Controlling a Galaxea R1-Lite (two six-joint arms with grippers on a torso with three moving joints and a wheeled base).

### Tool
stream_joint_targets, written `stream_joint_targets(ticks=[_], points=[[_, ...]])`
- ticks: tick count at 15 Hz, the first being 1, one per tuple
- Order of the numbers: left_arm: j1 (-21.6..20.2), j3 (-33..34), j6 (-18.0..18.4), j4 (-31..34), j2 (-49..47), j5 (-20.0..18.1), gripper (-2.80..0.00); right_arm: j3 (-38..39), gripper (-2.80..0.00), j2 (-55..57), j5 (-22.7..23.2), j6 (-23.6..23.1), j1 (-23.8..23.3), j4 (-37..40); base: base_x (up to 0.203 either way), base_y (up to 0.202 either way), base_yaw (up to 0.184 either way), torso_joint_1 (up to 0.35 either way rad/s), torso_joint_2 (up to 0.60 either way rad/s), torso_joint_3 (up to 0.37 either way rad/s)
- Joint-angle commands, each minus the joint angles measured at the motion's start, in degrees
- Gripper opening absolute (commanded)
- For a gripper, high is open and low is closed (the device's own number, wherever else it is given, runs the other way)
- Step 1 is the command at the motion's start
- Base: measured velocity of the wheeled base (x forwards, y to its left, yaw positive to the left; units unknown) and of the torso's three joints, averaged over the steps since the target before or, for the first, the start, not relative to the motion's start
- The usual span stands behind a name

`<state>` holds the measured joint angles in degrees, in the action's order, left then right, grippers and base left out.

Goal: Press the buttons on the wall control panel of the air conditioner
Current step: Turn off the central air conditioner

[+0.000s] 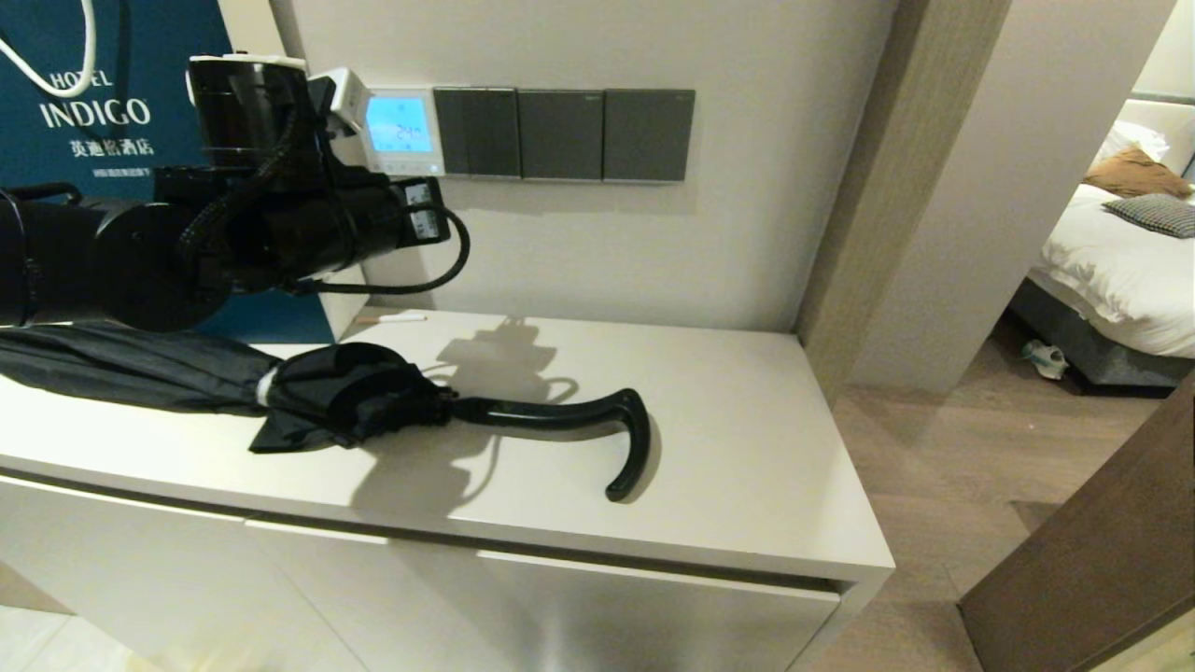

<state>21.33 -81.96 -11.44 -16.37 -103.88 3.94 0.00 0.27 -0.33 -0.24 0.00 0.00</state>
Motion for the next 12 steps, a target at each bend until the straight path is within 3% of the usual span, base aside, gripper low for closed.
stream_joint_targets(ticks=[1,12], points=[[-0.04,-2.18,-0.07,-0.45,-0.86,0.14,-2.80,0.00,-2.80,0.08,-0.02,-0.02,0.00,0.00,0.000,0.000,0.000,0.000,0.00,0.000],[-0.15,-6.28,-0.07,-0.68,-4.84,1.16,-2.80,0.09,-2.80,0.08,-0.02,-0.02,0.00,0.00,0.000,0.000,0.000,0.000,0.00,0.000]])
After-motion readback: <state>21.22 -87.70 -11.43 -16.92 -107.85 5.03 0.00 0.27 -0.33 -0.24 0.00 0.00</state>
